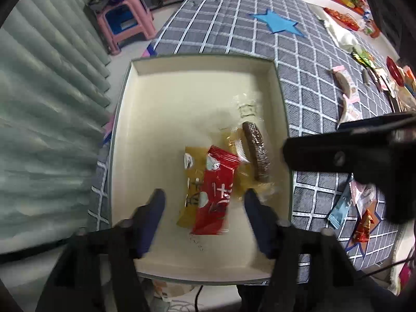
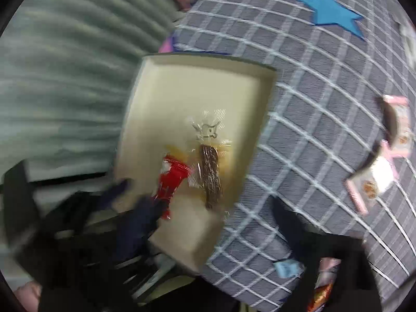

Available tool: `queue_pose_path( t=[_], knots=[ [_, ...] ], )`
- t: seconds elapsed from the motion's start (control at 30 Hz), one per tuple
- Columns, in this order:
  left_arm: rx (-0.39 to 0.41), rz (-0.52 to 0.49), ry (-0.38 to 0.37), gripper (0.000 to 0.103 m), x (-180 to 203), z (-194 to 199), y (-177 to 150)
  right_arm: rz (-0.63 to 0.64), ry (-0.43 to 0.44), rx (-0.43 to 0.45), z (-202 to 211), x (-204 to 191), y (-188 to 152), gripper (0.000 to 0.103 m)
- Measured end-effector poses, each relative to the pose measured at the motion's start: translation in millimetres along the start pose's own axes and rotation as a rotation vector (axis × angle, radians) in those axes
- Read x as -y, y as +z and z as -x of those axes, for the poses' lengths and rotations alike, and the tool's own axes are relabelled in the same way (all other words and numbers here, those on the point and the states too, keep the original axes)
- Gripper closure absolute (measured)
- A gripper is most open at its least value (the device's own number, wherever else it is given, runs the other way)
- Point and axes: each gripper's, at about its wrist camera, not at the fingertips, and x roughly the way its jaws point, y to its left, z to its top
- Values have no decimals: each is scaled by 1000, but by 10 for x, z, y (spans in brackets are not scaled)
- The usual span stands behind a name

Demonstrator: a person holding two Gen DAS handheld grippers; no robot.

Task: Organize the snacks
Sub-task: 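Release the red candy and jerky stick into the cream box with both tools, then grasp a Crispy Cranberry packet with each tool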

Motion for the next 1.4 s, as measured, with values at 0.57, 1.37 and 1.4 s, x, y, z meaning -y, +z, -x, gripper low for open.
queue_pose_path(
  t=[0.57,1.37,1.4],
  knots=[
    [-1,-398,-150,23,2041,-320,810,-709,-176,57,424,2569,-1552,0],
    [-44,-311,-191,59,1798,-562,649,-491,-222,134,954,2994,-891,0],
    [-36,-286,-204,59,1671,-500,596,-466,-222,137,934,2963,-730,0]
  ],
)
